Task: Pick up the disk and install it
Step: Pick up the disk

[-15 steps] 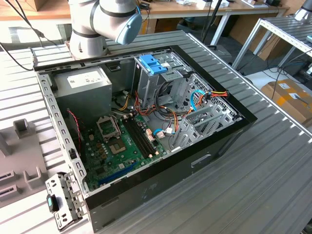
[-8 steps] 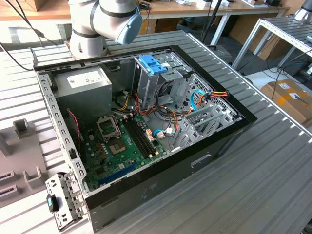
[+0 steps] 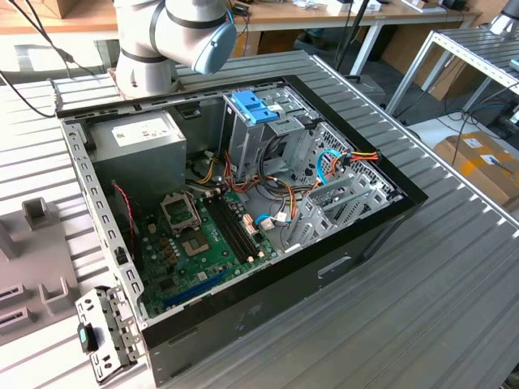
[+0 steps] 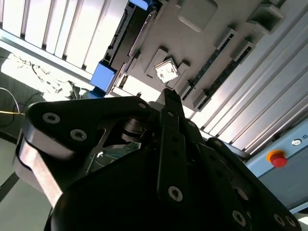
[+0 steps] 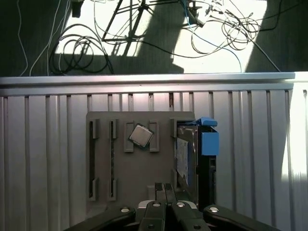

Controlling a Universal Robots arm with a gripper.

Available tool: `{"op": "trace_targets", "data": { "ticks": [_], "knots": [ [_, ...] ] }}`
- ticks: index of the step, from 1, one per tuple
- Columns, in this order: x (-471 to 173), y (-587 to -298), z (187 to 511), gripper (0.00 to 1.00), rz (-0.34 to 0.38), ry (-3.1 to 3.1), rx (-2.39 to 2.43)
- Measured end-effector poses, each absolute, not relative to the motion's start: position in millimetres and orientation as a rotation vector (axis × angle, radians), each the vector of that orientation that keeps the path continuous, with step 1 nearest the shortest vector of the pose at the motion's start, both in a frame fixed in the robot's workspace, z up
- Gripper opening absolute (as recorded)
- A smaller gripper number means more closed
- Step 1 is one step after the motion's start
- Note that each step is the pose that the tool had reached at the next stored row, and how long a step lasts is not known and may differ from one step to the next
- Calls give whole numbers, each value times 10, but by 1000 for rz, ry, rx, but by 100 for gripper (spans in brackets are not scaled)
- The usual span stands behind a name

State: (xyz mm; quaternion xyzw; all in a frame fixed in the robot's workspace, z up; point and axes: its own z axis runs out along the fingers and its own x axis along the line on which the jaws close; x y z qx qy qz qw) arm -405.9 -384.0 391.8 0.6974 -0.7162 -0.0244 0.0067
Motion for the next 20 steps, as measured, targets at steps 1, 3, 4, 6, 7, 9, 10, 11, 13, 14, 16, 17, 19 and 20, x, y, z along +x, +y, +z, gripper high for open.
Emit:
{"op": "trace_targets", "data": {
  "ticks": [1,3,4,6,7,9,10,11,13,14,16,17,19,20],
  "knots": [
    [-4058,-3840,3918,11,-76,-2232,2191],
    [-4058,-3840,3918,11,-76,-2217,2205],
    [-4058,-3840,3918,11,-76,-2213,2209],
    [-4059,-3840,3918,11,-76,-2201,2220],
    [-4059,-3840,3918,11,-76,-2196,2225],
    [-4059,-3840,3919,11,-76,-2186,2234],
    [-4058,-3840,3918,11,-76,-2181,2239],
    [-4058,-3840,3918,11,-76,-2177,2243],
    [-4059,-3840,3918,11,-76,-2167,2253],
    [-4059,-3840,3918,11,-75,-2156,2262],
    [-4059,-3840,3918,11,-75,-2145,2273],
    [-4058,-3840,3918,11,-75,-2140,2277],
    [-4059,-3840,3918,11,-75,-2131,2286],
    [-4058,-3840,3918,11,-75,-2127,2290]
  ]
}}
